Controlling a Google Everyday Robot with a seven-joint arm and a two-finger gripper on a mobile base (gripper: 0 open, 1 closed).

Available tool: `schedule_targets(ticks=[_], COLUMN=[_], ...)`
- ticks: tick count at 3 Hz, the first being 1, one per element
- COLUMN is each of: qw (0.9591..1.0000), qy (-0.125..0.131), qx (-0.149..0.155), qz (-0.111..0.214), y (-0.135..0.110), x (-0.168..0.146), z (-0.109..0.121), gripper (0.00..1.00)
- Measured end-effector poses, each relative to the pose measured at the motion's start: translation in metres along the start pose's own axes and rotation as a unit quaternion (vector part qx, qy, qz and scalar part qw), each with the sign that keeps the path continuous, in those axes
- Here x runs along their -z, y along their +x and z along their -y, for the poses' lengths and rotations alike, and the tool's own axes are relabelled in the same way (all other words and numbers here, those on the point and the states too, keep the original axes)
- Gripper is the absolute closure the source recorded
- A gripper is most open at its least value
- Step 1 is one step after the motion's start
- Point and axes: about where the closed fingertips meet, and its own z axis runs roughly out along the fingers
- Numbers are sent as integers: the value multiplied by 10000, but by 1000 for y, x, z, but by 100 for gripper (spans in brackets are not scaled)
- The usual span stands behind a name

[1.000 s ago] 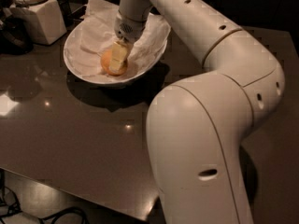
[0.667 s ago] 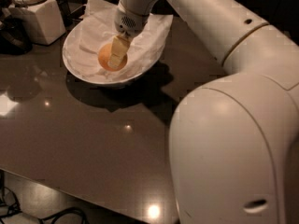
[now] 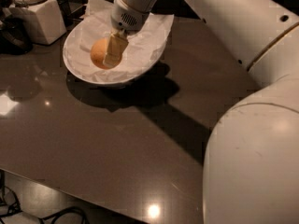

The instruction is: Pick orange from white bowl

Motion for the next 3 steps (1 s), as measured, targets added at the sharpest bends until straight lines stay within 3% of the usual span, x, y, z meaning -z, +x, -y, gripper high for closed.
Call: schedule_targets(ticks=[2, 3], qw=[9990, 9972], qy=[-39, -105], qx=[-168, -114], qz=[420, 732], y=[-8, -22], x=[23, 42], z=[-41, -79], gripper=[100, 100])
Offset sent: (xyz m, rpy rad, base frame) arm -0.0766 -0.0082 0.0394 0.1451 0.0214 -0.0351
